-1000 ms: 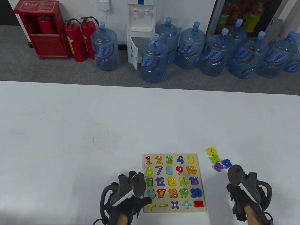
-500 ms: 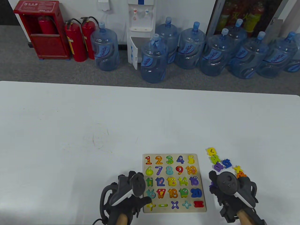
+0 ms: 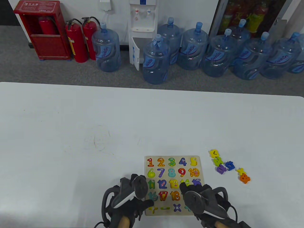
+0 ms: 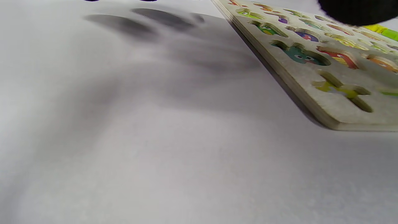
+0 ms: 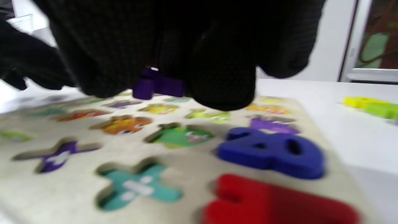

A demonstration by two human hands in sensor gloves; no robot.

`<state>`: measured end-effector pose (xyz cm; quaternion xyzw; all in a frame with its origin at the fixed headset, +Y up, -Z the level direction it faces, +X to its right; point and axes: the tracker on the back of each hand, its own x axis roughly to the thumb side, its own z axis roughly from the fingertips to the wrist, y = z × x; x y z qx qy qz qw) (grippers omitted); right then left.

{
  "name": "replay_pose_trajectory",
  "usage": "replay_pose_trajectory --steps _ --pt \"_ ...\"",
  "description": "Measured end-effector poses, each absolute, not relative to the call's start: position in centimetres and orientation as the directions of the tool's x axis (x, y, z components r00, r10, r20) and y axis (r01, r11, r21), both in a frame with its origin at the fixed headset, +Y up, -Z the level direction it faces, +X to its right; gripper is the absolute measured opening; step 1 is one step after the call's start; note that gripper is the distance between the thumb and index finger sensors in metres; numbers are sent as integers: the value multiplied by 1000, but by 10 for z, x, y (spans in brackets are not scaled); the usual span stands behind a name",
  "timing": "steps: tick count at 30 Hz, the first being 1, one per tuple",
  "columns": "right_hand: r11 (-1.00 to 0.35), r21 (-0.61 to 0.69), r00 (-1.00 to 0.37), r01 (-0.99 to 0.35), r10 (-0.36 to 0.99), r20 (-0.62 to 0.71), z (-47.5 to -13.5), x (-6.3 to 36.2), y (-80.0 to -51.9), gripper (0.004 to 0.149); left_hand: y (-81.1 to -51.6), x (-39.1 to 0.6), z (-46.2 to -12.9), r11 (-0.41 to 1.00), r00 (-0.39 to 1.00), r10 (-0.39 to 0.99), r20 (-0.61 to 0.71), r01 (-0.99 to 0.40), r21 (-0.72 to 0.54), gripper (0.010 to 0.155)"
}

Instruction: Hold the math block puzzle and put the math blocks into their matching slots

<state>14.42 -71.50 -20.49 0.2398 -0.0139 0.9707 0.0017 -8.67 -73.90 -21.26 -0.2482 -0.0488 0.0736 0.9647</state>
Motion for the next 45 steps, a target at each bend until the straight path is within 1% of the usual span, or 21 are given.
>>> replay_pose_trajectory --steps 6,9,12,13,25,28,32,34,36,38,39,40,42,45 --pt "-997 -64 -829 37 -66 556 -186 117 -720 62 -739 -86 -212 865 983 172 62 -121 -487 92" --pt "-991 -100 -817 89 -130 562 -182 112 -725 62 -739 -86 -212 864 983 171 63 -119 -490 92" --pt "-989 -70 -807 127 -144 572 -183 111 -734 62 -739 -87 -212 863 983 174 60 -123 -490 92" --pt "-988 -78 -807 134 -154 570 -182 111 -734 62 -739 -87 -212 862 983 175 60 -124 -491 92" --pt "-979 -129 -788 156 -202 582 -177 109 -735 61 -739 -87 -212 858 982 179 55 -128 -497 91" --pt "-983 -119 -797 141 -184 575 -179 112 -731 65 -739 -87 -213 860 982 181 56 -130 -494 91" --pt "-990 -134 -864 45 -106 493 -190 130 -715 62 -739 -87 -213 860 982 178 57 -127 -494 91" --pt "-985 -172 -905 -5 -69 420 -200 146 -708 60 -739 -87 -213 860 982 179 57 -128 -494 91" --pt "-973 -232 -950 15 -87 301 -214 169 -703 62 -739 -87 -213 861 982 177 58 -127 -492 92" --pt "-967 -249 -972 64 -116 203 -225 189 -702 64 -739 -87 -213 861 982 178 59 -127 -493 91" --pt "-972 -213 -981 101 -133 144 -233 202 -704 66 -740 -87 -213 860 982 179 58 -128 -494 91" --pt "-975 -185 -983 121 -143 112 -238 213 -706 68 -739 -87 -213 860 982 179 57 -128 -494 91" --pt "-983 -117 -990 138 -141 22 -250 237 -715 69 -740 -87 -213 860 983 175 57 -124 -496 92" --pt "-987 -39 -984 158 -154 -93 -263 262 -727 73 -740 -87 -213 857 983 177 55 -127 -499 91"
